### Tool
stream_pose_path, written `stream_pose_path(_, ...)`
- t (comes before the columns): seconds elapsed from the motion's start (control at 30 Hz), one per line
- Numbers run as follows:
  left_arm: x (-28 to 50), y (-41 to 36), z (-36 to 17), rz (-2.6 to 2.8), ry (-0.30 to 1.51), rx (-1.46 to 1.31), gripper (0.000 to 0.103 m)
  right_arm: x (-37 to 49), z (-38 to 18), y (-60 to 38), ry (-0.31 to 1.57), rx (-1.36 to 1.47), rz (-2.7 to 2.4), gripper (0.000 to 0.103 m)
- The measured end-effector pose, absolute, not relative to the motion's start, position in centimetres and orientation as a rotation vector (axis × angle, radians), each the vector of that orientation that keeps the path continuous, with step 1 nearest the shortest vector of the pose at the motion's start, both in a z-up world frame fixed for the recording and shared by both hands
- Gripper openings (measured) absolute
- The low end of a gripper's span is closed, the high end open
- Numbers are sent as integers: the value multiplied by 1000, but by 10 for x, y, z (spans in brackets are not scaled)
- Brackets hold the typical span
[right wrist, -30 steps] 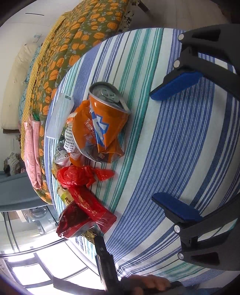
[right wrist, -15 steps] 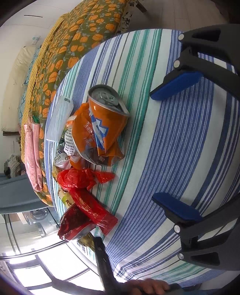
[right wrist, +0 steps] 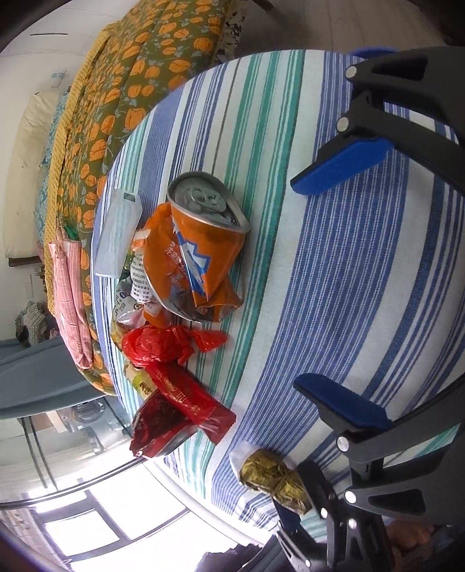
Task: Collect trash
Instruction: 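Grasp the crushed orange can with the right gripper while the left holds the gold wrapper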
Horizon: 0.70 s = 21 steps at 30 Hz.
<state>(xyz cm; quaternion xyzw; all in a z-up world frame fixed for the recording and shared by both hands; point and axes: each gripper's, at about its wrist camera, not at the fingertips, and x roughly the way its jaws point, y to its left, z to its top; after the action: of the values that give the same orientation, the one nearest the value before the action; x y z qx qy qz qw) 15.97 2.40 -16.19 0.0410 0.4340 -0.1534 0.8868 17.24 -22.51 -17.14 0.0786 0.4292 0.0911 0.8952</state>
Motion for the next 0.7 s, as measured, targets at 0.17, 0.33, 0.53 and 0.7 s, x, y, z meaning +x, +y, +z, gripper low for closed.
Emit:
stream_pose_path(0.17,162,22,-162,-332,901,88,79,173,-153,-245,858,198,165,97)
stream_pose_path(0.33,160,25,-162,-333,896,61,80,193,-133,-236,879,201,74,97)
stream_pose_path(0.53,159,26,-163,-334,894,52,80,236,-125,-218,880,251,-98,99)
stream_pose_path(0.7,159,27,-163,-334,892,47,80,250,-141,-223,928,198,-136,97)
